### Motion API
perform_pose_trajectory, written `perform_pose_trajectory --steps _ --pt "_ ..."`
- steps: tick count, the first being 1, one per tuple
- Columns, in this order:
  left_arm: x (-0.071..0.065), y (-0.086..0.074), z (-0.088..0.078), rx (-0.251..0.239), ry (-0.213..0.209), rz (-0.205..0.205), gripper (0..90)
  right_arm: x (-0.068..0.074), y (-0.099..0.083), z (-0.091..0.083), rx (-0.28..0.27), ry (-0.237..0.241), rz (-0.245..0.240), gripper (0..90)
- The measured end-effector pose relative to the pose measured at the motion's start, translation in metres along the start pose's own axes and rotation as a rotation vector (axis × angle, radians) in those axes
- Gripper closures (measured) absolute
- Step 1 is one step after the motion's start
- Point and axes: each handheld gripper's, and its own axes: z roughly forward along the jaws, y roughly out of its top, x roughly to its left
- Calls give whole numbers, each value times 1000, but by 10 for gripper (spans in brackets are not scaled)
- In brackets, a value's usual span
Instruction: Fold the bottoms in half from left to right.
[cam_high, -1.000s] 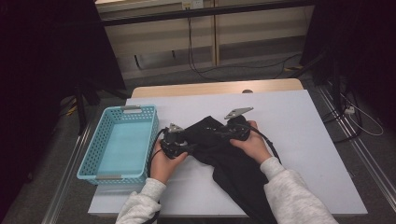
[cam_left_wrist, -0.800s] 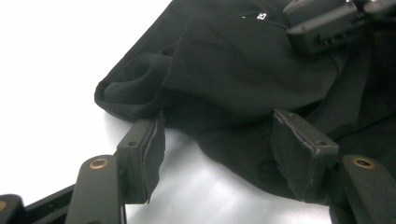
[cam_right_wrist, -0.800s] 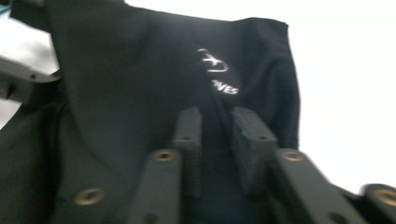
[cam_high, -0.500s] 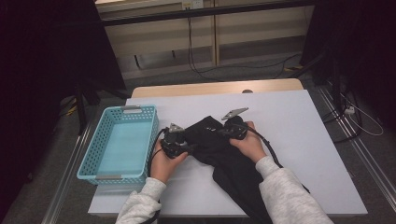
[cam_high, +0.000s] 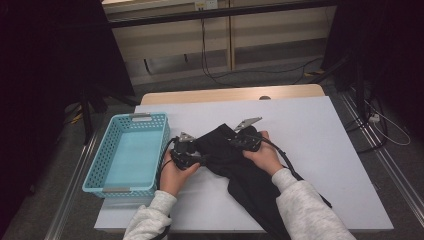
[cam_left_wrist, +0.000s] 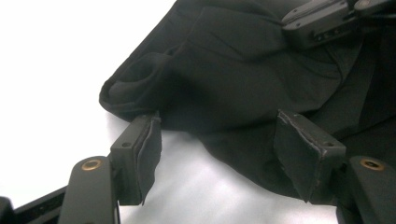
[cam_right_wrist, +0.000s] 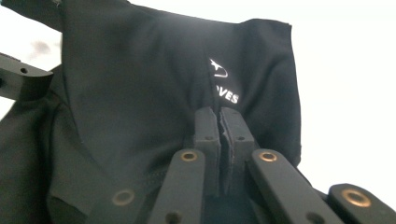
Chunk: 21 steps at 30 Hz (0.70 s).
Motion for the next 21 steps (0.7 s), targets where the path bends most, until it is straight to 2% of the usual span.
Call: perform_pose_trajectory --steps 3,5,6,7,9,10,11,13,14,18,20,21 --pt "0 0 0 -1 -3 -5 323 -6 1 -6 -35 9 41 876" --pt "1 -1 2 10 -5 -4 323 -11 2 -12 -81 -2 73 876" --pt "1 -1 2 10 -5 -4 323 -11 2 -12 -81 -2 73 876" --pt "0 -1 3 -1 0 -14 323 -18 4 -18 -122 -16 99 875" --pt "1 0 4 0 -3 -13 323 -24 4 -22 -149 -47 122 875" --pt "1 0 4 0 -3 -13 322 -24 4 -22 -149 -47 122 875" --pt "1 0 4 5 -3 -9 322 -30 2 -23 -169 -67 157 873" --pt "1 1 5 5 -1 -11 322 -32 1 -21 -170 -76 176 873" --pt "2 1 5 7 -4 -10 320 -36 -2 -18 -156 -115 185 872" --pt "2 1 6 5 2 -17 316 -36 -5 -11 -122 -86 201 813" --pt "3 1 5 6 4 -27 314 -35 -5 -10 -111 -100 204 687" --pt "5 1 5 2 16 -36 309 -36 -4 -13 -121 -107 217 653"
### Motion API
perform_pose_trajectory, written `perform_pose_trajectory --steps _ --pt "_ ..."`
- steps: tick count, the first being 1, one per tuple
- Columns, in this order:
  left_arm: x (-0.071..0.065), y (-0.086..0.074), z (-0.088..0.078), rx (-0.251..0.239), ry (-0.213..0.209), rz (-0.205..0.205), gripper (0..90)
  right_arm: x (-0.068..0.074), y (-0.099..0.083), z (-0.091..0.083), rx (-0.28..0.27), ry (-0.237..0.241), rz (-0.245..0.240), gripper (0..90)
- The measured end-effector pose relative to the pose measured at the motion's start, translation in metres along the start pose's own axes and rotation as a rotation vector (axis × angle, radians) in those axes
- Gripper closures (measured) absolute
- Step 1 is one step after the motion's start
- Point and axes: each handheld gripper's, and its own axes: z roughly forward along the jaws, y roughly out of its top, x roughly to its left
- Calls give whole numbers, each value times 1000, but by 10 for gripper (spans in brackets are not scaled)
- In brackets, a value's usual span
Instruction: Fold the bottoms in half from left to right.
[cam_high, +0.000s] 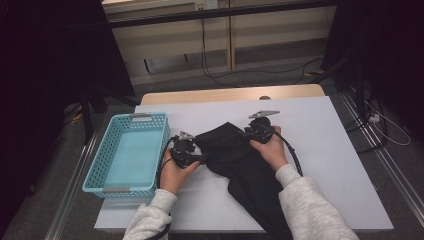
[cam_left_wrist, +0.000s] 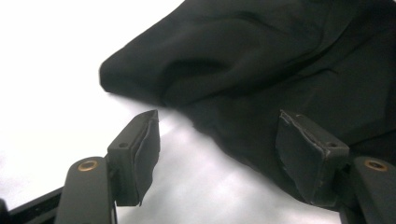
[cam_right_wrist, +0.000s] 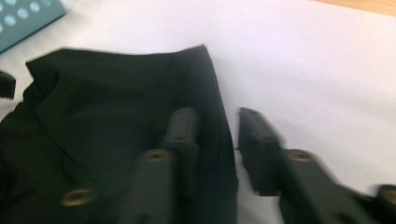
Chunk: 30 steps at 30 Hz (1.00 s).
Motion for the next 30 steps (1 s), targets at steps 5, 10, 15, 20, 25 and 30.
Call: perform_pose_trajectory --steps 5,10,15,20,25,30 --pt "6 3 0 -4 17 -20 312 -1 2 -15 -1 -5 -22 512" --pt "12 4 3 6 19 -49 335 5 -5 -42 20 19 -82 401" --pt "14 4 9 14 17 -75 362 4 -22 -71 41 20 -114 344" --pt "15 7 14 18 0 -88 458 -5 -42 -99 38 -5 -120 340" --pt "10 8 17 22 2 -88 560 -18 -57 -117 25 -35 -71 335" --pt "7 9 18 39 -29 -97 712 -25 -73 -124 43 -48 -42 325"
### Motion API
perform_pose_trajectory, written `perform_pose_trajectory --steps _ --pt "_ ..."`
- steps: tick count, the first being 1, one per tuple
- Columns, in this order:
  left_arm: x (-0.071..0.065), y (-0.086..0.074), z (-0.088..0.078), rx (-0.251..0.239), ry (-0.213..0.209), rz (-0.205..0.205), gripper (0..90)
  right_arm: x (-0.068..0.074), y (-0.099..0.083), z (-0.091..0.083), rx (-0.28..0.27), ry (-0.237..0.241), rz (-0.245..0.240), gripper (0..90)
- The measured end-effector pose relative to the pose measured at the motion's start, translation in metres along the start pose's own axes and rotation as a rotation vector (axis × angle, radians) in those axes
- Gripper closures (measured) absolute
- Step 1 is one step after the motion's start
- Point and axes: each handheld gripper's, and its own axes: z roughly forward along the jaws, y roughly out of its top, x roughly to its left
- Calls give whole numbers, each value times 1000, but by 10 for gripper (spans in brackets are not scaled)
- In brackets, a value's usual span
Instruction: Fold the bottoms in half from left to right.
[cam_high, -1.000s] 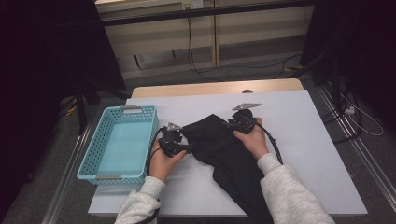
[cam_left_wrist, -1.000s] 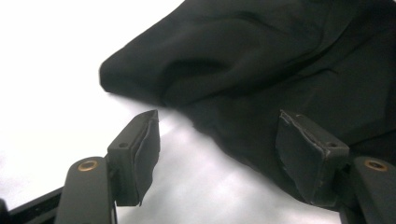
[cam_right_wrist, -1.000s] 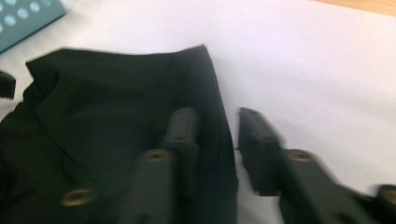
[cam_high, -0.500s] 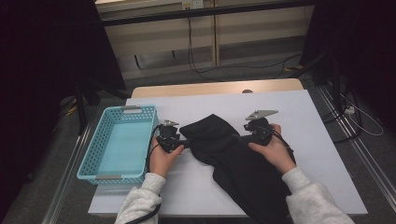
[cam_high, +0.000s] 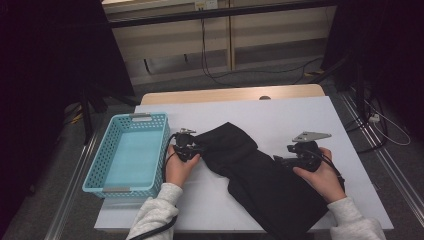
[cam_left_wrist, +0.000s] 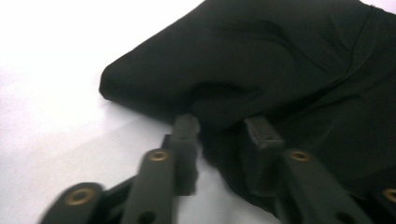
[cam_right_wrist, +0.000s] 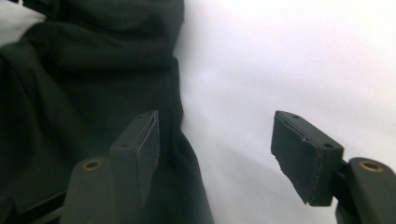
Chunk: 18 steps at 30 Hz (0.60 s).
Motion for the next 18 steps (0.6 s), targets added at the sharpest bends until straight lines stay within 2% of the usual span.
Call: perform_pose_trajectory --steps 2,6,8,9,11,14,16,18 --pt "0 0 0 11 -19 -14 773 -1 -5 -5 -1 1 1 318" --pt "2 1 -1 19 -26 -40 819 -3 -11 -14 -10 -19 4 288" --pt "5 4 -6 12 2 -36 826 -5 -19 -20 -1 -33 6 272" --pt "5 4 -6 12 2 -36 827 -5 -19 -20 -1 -33 6 272" --pt "8 7 -11 -4 55 -29 828 -6 -27 -24 15 -21 13 285" --pt "11 8 -14 -12 75 -28 828 -7 -31 -28 26 -16 30 277" --pt "14 9 -13 -20 67 -35 828 -6 -35 -35 51 -6 60 245" --pt "14 9 -12 -24 71 -36 828 -5 -38 -40 58 -1 61 278"
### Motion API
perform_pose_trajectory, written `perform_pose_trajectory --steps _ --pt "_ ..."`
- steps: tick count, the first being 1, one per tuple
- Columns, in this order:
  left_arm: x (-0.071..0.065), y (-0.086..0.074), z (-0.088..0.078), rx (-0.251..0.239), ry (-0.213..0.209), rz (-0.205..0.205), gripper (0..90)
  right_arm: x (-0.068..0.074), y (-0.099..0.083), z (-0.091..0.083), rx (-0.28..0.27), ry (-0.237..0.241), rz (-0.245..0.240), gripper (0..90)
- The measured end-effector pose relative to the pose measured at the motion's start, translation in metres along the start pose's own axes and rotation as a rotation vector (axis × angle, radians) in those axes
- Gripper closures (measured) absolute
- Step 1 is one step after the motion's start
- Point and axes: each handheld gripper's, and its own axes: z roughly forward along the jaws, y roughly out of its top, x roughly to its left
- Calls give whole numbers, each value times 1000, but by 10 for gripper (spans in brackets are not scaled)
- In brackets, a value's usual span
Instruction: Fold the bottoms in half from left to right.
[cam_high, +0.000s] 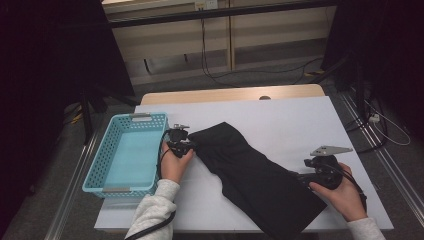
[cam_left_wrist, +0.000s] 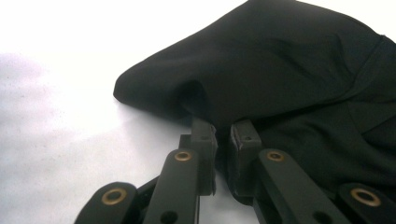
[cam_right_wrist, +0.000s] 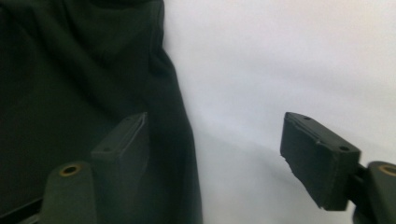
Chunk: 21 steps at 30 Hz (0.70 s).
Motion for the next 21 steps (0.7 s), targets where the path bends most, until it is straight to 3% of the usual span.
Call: perform_pose_trajectory --steps 3,7,13,15,18,21 --pt "0 0 3 8 -8 -4 827 2 -7 -5 24 20 -13 342" --pt "1 1 3 10 -12 -1 827 4 -15 -8 48 8 -16 408" --pt "-1 1 3 10 -2 14 826 9 -28 -17 92 31 21 534" --pt "-1 1 3 7 -1 10 826 13 -29 -17 99 26 10 551" --pt "-2 1 2 8 0 19 824 23 -28 -15 124 -5 -48 575" --pt "-3 0 1 6 -3 19 824 27 -28 -15 123 -16 -37 586"
